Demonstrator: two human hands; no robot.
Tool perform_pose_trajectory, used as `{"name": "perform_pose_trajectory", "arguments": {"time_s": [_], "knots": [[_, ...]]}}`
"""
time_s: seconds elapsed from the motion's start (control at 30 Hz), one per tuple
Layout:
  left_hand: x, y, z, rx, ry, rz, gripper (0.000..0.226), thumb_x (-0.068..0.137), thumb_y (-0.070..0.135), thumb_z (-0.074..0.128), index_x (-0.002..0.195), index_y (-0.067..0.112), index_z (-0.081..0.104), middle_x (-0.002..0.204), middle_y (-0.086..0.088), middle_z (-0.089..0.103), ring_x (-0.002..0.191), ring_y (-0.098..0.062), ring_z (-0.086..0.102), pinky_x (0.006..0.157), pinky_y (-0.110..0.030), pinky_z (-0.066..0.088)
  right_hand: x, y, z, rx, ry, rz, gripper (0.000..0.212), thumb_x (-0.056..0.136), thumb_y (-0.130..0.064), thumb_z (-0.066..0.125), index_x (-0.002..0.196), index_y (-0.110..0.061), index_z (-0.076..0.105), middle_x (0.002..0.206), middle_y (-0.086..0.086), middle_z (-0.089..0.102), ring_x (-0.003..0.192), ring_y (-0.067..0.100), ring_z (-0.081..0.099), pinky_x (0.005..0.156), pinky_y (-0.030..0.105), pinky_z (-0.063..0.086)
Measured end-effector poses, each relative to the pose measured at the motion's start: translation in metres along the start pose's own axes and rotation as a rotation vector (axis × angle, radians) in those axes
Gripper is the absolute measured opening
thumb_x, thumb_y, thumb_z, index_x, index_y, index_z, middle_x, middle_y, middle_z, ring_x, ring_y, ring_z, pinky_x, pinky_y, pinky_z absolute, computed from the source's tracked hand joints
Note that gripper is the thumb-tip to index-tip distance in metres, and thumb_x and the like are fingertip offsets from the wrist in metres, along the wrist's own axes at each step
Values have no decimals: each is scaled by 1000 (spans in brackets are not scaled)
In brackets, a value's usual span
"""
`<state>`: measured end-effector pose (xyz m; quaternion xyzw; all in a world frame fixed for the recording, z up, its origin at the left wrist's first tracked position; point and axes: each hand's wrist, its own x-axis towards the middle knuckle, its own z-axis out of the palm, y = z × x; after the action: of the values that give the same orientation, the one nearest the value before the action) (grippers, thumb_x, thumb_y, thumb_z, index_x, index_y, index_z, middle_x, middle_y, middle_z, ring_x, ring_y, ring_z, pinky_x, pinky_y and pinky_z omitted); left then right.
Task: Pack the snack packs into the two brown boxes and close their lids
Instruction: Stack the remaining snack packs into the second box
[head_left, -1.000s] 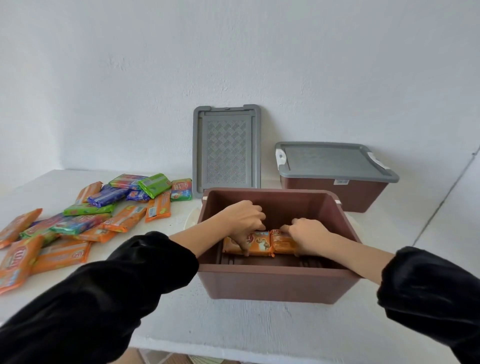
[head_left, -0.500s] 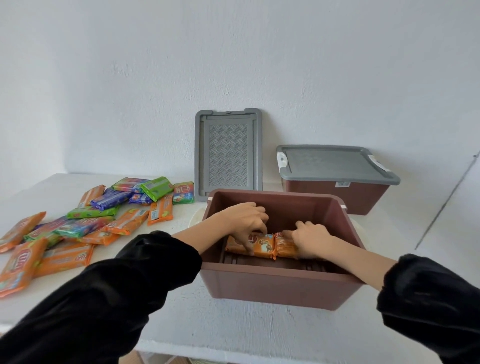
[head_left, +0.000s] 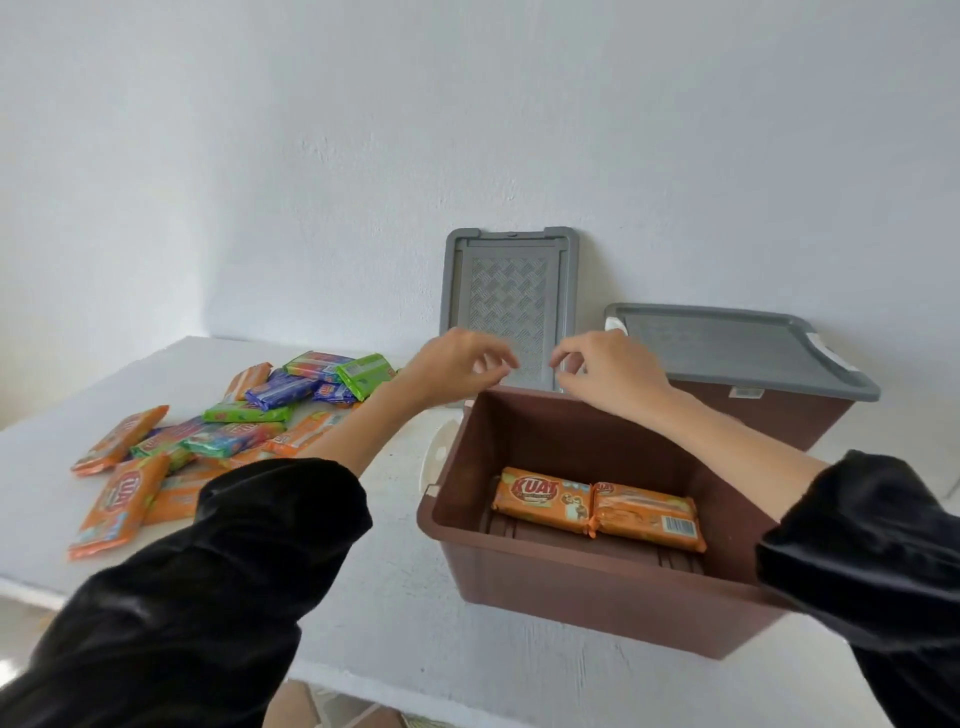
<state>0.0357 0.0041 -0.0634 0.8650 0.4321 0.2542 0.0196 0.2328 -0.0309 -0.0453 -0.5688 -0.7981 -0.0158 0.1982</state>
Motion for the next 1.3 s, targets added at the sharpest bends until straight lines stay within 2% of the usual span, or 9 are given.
{"name": "perform_pose_trajectory", "arguments": {"time_s": [0.13, 0.27, 0.47, 0.6, 0.7, 0.9, 1.07, 1.2, 1.3], "knots": [[-36, -46, -26, 0, 100, -173, 18, 87, 14, 61, 104, 13, 69, 95, -4, 68, 80, -12, 62, 79, -37, 55, 31, -39, -1, 48, -23, -162, 30, 90, -21, 56, 119, -20, 59, 99, 1, 68, 69, 8, 55, 58, 19, 39], [-88, -87, -55, 36, 124, -445, 26, 87, 15, 62, 112, 13, 65, 106, -10, 61, 92, -18, 59, 88, -34, 50, 61, -97, 22, 34, -146, -305, 40, 88, -22, 57, 128, -21, 52, 112, 5, 62, 105, 22, 57, 76, 31, 45], [-185, -148, -80, 133, -31, -972, 59, 84, 29, 64, 137, 14, 42, 139, -15, 37, 128, -32, 36, 105, -41, 33, 90, -192, 97, 4, -433, -544, 62, 86, -39, 60, 140, -21, 38, 134, 11, 49, 121, 28, 48, 96, 36, 44], [-246, -179, -86, 91, -83, -1213, 84, 83, 38, 64, 149, 21, 14, 156, -10, 10, 143, -35, 7, 115, -48, 17, 104, -231, 157, -169, -626, -648, 86, 79, -22, 71, 148, -22, 20, 140, 15, 33, 127, 32, 39, 101, 40, 41], [-269, -187, -83, 54, -160, -1389, 86, 86, 51, 56, 149, 16, 8, 154, -19, 10, 142, -37, 11, 114, -47, 18, 118, -238, 190, -339, -639, -698, 104, 73, -10, 76, 150, -24, 9, 151, 11, 21, 137, 31, 27, 105, 41, 37], [-285, -203, -74, -75, -138, -1344, 83, 84, 43, 63, 148, 27, 13, 145, -18, 34, 132, -34, 34, 107, -41, 31, 138, -228, 215, -368, -682, -818, 97, 82, 2, 60, 149, -33, -2, 157, 2, 12, 137, 27, 29, 105, 36, 37], [-275, -207, -75, 15, -145, -1294, 77, 84, 37, 64, 148, 27, 21, 146, -10, 39, 131, -28, 37, 103, -34, 35, 149, -216, 216, -298, -604, -917, 104, 78, 17, 48, 144, -48, -2, 144, -5, 33, 91, 11, 44, 69, 23, 38], [-273, -207, -80, 32, -70, -1293, 74, 77, 35, 72, 142, 29, 37, 140, -5, 46, 124, -23, 45, 95, -29, 41, 153, -213, 221, -226, -592, -953, 98, 81, 7, 50, 145, -43, -4, 132, 1, 36, 105, 18, 46, 86, 29, 46], [-263, -203, -87, 37, -39, -1263, 69, 74, 34, 73, 137, 29, 44, 135, -5, 51, 117, -22, 50, 89, -30, 44, 155, -216, 215, -111, -552, -864, 89, 80, -1, 56, 149, -26, 4, 125, 7, 35, 105, 17, 42, 84, 25, 40]]}}
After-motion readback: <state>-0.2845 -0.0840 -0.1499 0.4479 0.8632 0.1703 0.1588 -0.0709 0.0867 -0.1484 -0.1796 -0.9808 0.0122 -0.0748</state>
